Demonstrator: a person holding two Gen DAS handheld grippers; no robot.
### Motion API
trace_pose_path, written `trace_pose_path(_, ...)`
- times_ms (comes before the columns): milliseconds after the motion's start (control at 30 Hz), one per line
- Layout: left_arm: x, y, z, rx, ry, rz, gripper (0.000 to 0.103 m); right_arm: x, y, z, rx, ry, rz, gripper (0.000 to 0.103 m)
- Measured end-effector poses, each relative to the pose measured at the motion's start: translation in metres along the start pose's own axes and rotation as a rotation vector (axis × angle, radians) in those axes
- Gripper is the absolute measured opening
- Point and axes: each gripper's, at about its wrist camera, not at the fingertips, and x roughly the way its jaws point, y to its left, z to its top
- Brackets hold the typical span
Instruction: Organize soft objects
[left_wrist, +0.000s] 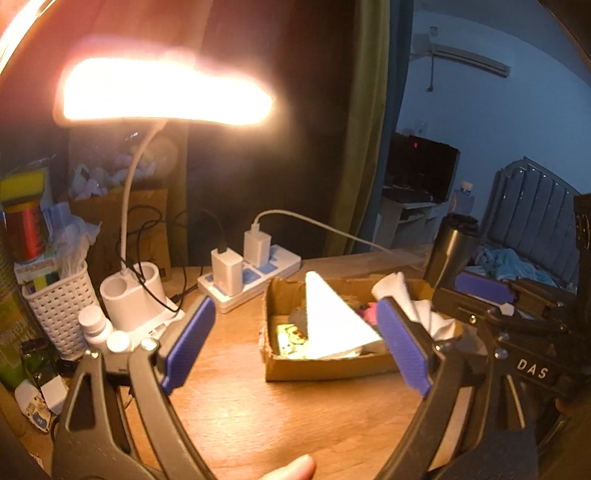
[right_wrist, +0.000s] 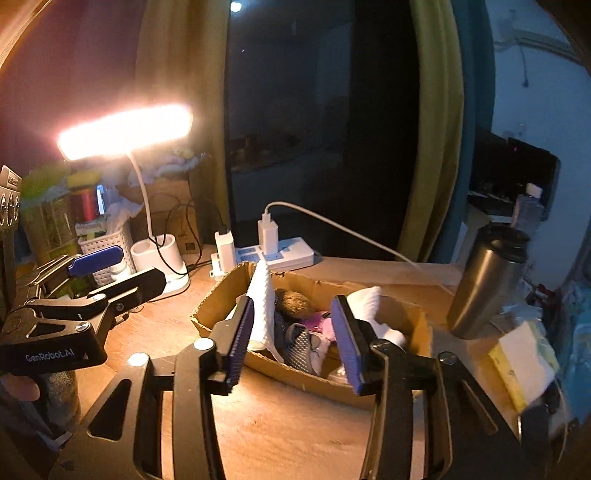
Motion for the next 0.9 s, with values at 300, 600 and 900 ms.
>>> trace_pose_path(300, -0.033, -0.024, 0.005, 0.033, -0.045, -0.030, 0.090, -0.050, -0.007, -0.004, 0.021, -0.056, -0.062, 0.059)
trace_pose_path(600, -0.070, -0.044, 0.008, 0.057, -0.099, -0.054, 0.097, -0.100, -0.011, -0.012, 0.042, -0.120, -0.115, 0.062)
trace_pose_path(900, -0.107, -0.062, 0.007, 0.076, -0.142, -0.042, 0.098, -0.147, -0.004, -0.014, 0.038, -0.182, -0.144, 0.076)
